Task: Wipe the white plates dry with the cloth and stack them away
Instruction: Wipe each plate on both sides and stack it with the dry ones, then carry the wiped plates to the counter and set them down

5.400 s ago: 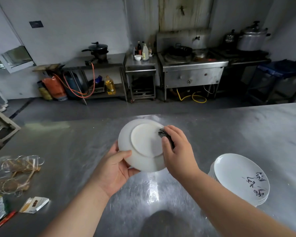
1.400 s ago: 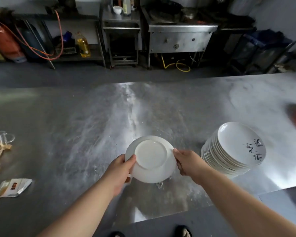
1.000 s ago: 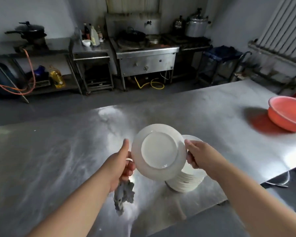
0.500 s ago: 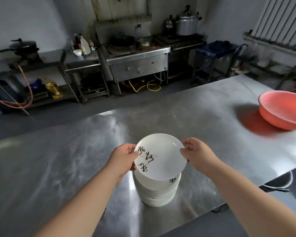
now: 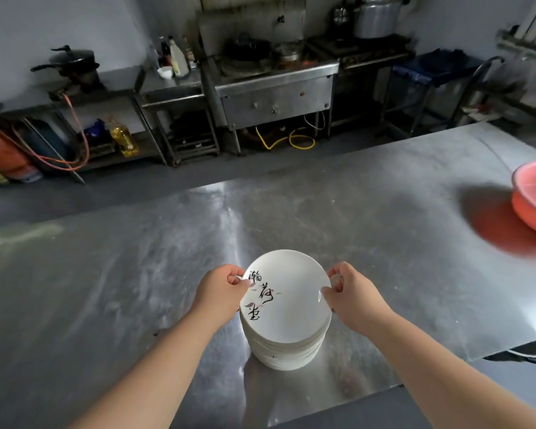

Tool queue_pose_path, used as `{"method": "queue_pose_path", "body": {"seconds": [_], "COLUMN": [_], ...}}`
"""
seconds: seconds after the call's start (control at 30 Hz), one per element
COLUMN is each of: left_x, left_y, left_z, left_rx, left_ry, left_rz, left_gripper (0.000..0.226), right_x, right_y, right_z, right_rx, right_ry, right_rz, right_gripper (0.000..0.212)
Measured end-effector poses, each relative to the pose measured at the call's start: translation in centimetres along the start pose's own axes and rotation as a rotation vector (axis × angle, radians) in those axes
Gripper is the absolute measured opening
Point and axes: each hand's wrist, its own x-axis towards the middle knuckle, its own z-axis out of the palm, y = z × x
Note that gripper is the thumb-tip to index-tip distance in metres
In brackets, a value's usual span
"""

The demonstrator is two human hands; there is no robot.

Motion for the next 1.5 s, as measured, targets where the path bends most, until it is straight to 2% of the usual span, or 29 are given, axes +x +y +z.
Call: {"method": "queue_pose_path", "body": {"seconds": [0.17, 0.57, 0.73, 0.9, 1.03, 1.17, 1.3, 1.37, 1.5], "left_x": [-0.5, -1.5, -2.9, -5.2, -5.8, -7.3, -7.5, -7.1, -5.5], "left_y": [-0.1, -0.3, -1.7, -3.7, -5.2, -6.0, -6.8, -6.6, -6.8], "left_z": [0.4, 1.0, 0.8, 0.8, 0.6, 1.3, 1.5, 1.4, 1.4], "left_rx": [0.049, 0.162, 0.123, 0.101, 0.052, -0.039, -0.144, -0.200, -0.267], "left_ry": [0.056, 0.142, 0.103, 0.015, -0.085, -0.164, -0.188, -0.159, -0.155], "left_rz": [0.027, 0.112, 0.154, 0.200, 0.199, 0.203, 0.154, 0.155, 0.169], "left_gripper": [0.007, 0.006, 0.025, 0.043, 0.067, 0.071, 0.081, 0.074, 0.038], "right_x": [0.2, -0.1, -2.2, -4.2, -5.6, -7.2, -7.5, -7.5, -7.4], "right_y": [0.2, 1.3, 2.1, 2.9, 3.4, 3.7, 3.5, 3.5, 3.8], "right_z": [0.2, 0.9, 2.0, 3.7, 4.6, 5.4, 5.7, 5.8, 6.3], "right_rx": [-0.062, -0.051, -0.029, 0.018, 0.040, 0.057, 0.050, 0.054, 0.188], "right_ry": [0.011, 0.041, 0.074, 0.054, 0.038, 0.013, 0.074, 0.102, 0.134], "right_rz": [-0.019, -0.023, -0.043, 0.013, 0.054, 0.060, 0.022, 0.020, 0.052], "right_gripper": [0.012, 0.020, 0.029, 0.043, 0.047, 0.045, 0.042, 0.043, 0.040]}}
